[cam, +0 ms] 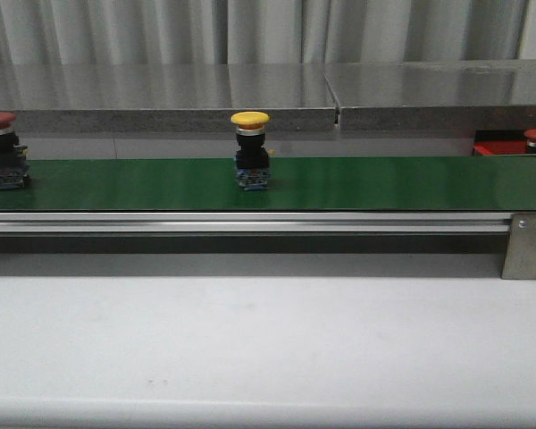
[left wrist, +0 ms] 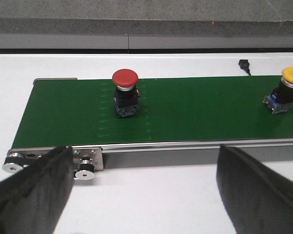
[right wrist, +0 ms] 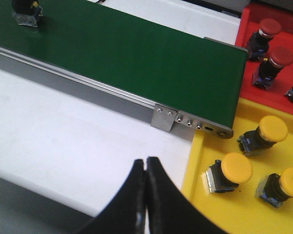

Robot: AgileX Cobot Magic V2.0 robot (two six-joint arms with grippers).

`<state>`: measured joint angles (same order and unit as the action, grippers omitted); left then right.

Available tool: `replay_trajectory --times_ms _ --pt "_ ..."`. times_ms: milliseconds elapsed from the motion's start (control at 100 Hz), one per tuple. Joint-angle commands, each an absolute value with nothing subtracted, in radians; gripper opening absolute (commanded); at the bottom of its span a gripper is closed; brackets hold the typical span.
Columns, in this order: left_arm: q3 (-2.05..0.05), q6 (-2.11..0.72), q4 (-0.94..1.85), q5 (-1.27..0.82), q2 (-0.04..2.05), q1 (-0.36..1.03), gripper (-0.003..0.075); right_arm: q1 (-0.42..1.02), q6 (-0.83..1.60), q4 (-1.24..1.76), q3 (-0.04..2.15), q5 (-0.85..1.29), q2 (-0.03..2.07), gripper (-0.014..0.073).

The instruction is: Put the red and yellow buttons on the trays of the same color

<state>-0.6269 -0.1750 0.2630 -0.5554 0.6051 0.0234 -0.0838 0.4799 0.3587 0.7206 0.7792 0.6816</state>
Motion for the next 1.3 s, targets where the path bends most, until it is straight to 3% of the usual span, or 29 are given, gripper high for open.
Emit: replay_trajectory --times_ms 0,130,230,310,410,510,770,1010,1290 --pt "-0.604 -0.173 0.285 -0.477 0.530 0.031 0.0523 -0.082 0.482 0.383 0.747 0.733 0.676 -0.0118" --pt "-0.546 -0.173 0.285 -0.479 0.443 0.031 0.0335 -0.082 0.482 0.383 0.747 0.748 0.676 -0.0118" --pt "-0.527 -0.173 0.285 -0.481 0.407 0.031 0.0113 -0.082 0.482 0.383 0.747 0.750 0.676 -0.0116" --pt "-0.527 -0.173 0.285 -0.483 0.405 0.031 -0.0018 -0.082 0.482 0.383 0.747 0.750 0.676 -0.0115" --pt "-0.527 -0.173 0.285 -0.481 0.405 0.031 -0.0020 -0.082 0.482 0.386 0.747 0.754 0.676 -0.0090" --pt "-0.527 -0.173 0.285 -0.481 0.405 0.031 -0.0020 -0.082 0.482 0.427 0.747 0.762 0.676 0.0030" --pt "-0.527 -0.173 0.285 -0.481 0.405 0.031 -0.0020 -0.082 0.487 0.485 0.747 0.697 0.676 0.0621" --pt "-0.527 -0.173 0.285 -0.481 0.405 0.031 -0.0020 -0.082 0.502 0.493 0.785 0.704 0.761 0.0584" --pt "-0.527 -0.173 0.285 -0.481 0.405 0.031 -0.0020 -0.006 0.560 0.493 0.915 0.673 1.027 0.0584"
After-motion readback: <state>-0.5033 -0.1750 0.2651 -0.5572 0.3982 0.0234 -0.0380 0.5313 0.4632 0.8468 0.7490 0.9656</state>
